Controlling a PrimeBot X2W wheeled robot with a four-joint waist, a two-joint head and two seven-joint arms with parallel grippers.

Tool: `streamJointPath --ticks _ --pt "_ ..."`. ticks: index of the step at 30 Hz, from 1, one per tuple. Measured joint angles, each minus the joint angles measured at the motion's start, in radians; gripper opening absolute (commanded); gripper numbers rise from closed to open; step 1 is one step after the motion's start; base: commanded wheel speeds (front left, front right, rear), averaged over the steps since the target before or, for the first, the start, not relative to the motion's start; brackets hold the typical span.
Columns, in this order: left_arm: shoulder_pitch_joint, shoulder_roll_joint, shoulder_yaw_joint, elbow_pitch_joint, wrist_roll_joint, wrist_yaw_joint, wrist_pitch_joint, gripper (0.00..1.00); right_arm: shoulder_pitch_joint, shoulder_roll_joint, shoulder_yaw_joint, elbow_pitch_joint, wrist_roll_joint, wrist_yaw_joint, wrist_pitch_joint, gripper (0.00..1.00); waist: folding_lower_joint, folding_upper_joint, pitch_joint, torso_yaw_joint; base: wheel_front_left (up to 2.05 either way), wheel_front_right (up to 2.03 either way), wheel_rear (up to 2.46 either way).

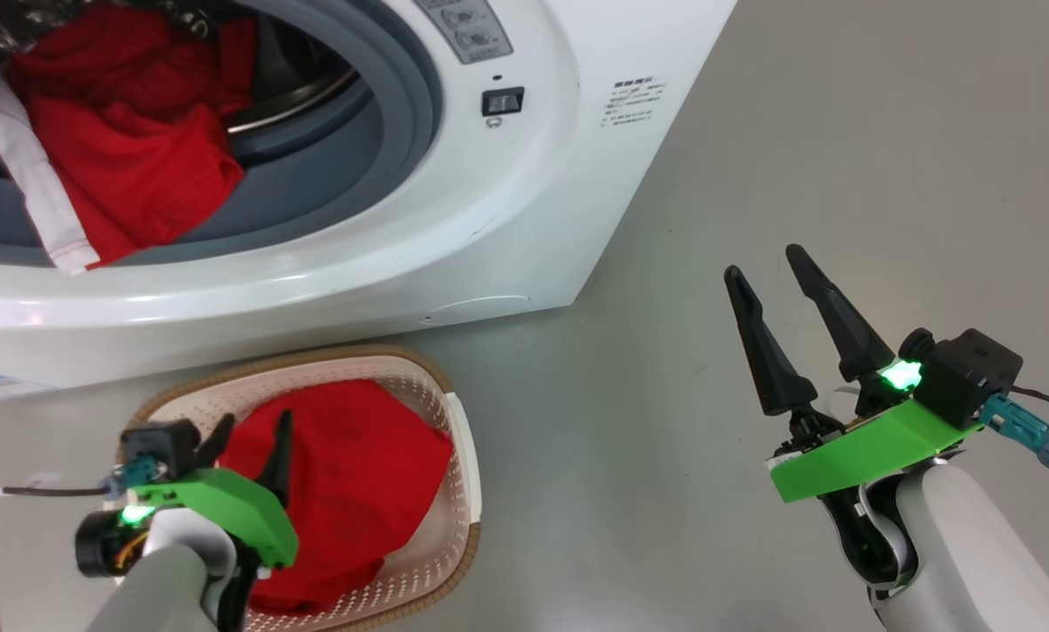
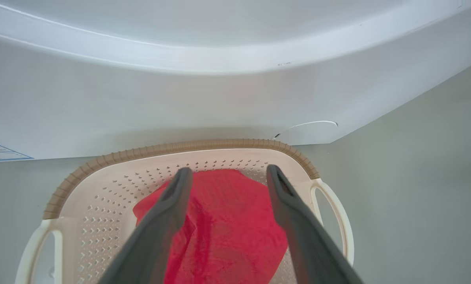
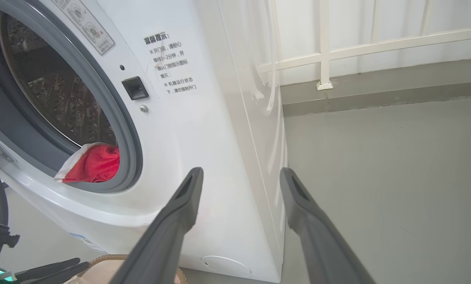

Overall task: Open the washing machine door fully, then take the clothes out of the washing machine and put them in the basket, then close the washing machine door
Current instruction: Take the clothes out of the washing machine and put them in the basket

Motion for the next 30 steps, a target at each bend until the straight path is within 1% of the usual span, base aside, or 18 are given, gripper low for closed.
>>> streamJointPath --ticks 3,16,30 --pt "0.016 0.012 0.033 -0.04 0.019 0.0 0.0 1.0 0.0 -0.001 -0.001 0.0 0.0 0.0 0.0 1.0 0.0 0.0 -0.006 0.003 0.0 0.0 0.0" --pt "0.118 0.014 0.177 -0.254 0.132 0.001 0.0 1.0 0.009 -0.007 -0.003 0.009 0.0 0.0 0.0 1.0 0.0 0.0 -0.049 0.02 0.0 0.0 0.0" --pt "0.216 -0.005 0.258 -0.428 0.194 0.005 0.0 1.0 0.046 -0.024 0.003 0.018 0.001 0.0 0.0 1.0 0.0 0.0 -0.122 0.05 0.0 0.0 0.0"
